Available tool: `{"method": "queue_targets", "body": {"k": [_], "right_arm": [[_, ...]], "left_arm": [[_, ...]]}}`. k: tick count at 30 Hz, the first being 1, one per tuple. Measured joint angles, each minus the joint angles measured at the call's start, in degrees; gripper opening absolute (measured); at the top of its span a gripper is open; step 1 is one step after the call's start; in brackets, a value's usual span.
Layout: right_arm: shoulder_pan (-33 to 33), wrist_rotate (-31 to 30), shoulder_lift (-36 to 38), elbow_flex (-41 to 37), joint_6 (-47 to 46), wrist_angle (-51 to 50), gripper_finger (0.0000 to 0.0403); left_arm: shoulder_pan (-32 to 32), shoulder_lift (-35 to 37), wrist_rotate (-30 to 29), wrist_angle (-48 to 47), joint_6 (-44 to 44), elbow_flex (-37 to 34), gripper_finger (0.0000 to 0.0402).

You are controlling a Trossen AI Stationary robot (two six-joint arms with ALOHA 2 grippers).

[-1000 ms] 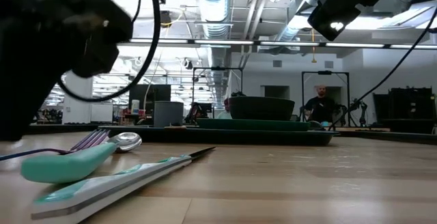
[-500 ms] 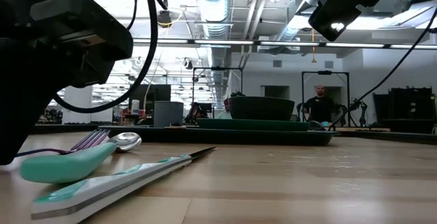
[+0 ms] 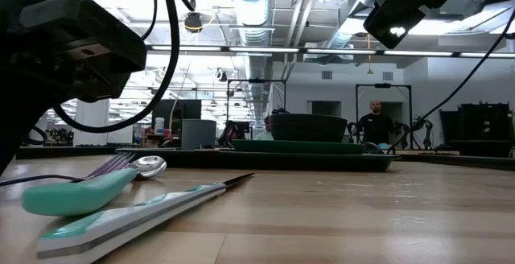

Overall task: Set up tray
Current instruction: Put the blue fork on the black napkin on the dark green tray

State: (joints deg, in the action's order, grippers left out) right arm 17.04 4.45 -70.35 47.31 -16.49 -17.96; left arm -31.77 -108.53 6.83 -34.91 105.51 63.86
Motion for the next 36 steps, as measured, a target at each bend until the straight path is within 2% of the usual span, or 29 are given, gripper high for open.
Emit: {"method": "queue_targets", "body": {"k": [7, 14, 17, 21, 25, 30, 36], "right_arm": [[-0.3, 0.0, 0.0, 0.0, 0.0, 0.0, 0.0064], [-1.5, 0.0, 0.0, 0.0, 0.0, 0.0, 0.0064], [-1.6, 0.0, 0.0, 0.0, 0.0, 0.0, 0.0064], [-1.8, 0.0, 0.0, 0.0, 0.0, 0.0, 0.0064], [-1.8, 0.0, 0.0, 0.0, 0.3, -0.1, 0.0064], [-1.8, 0.0, 0.0, 0.0, 0.4, -0.8, 0.0064], [-1.8, 0.0, 0.0, 0.0, 0.5, -1.6, 0.0064]], "left_arm": [[-0.1, 0.0, -0.3, -0.9, 0.0, 0.0, 0.0003], [-0.2, 0.5, -3.1, -2.2, 6.0, 0.0, 0.0001], [-0.3, 2.0, -5.3, -3.5, 8.1, -0.1, 0.0001], [0.3, 4.3, -13.1, -7.9, 10.4, -0.6, 0.0], [1.1, 8.8, -15.7, -9.4, 11.0, -0.3, 0.0], [4.1, 15.4, -21.8, -14.6, 9.8, -0.3, 0.0], [11.8, 24.0, -25.6, -21.8, 2.2, -0.2, 0.0]]}}
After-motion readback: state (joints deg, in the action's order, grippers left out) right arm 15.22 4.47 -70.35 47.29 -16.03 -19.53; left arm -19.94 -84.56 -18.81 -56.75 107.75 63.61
